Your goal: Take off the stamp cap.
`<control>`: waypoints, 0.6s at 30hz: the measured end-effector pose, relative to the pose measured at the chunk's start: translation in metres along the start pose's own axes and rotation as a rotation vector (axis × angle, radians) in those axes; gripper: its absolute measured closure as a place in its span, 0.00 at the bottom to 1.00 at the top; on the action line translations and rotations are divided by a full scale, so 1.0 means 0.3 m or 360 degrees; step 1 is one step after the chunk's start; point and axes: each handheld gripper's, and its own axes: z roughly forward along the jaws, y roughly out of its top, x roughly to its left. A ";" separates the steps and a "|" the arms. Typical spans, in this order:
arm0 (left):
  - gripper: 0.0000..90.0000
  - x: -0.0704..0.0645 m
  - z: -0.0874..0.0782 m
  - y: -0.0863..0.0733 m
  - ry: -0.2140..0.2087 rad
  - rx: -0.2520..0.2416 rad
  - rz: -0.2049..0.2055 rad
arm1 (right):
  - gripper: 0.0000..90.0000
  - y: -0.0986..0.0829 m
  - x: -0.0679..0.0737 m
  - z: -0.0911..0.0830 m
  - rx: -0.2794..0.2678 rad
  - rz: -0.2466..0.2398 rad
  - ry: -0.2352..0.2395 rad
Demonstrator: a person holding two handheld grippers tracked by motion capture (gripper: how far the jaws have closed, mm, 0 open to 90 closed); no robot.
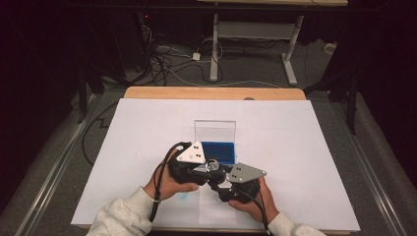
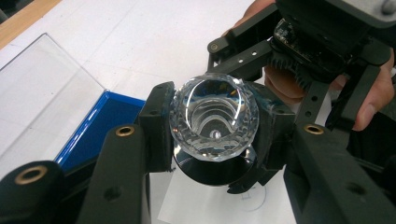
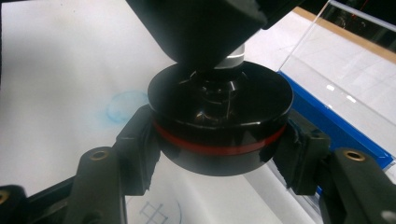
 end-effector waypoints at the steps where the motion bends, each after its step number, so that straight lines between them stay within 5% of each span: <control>1: 0.61 0.000 0.000 0.000 0.0000 0.0000 0.0000 | 0.43 0.000 0.000 -0.002 -0.0002 -0.0001 -0.0004; 18: 0.61 -0.008 -0.001 -0.012 0.0007 -0.0078 0.0010 | 0.43 0.011 -0.003 -0.012 0.0030 0.0014 0.0003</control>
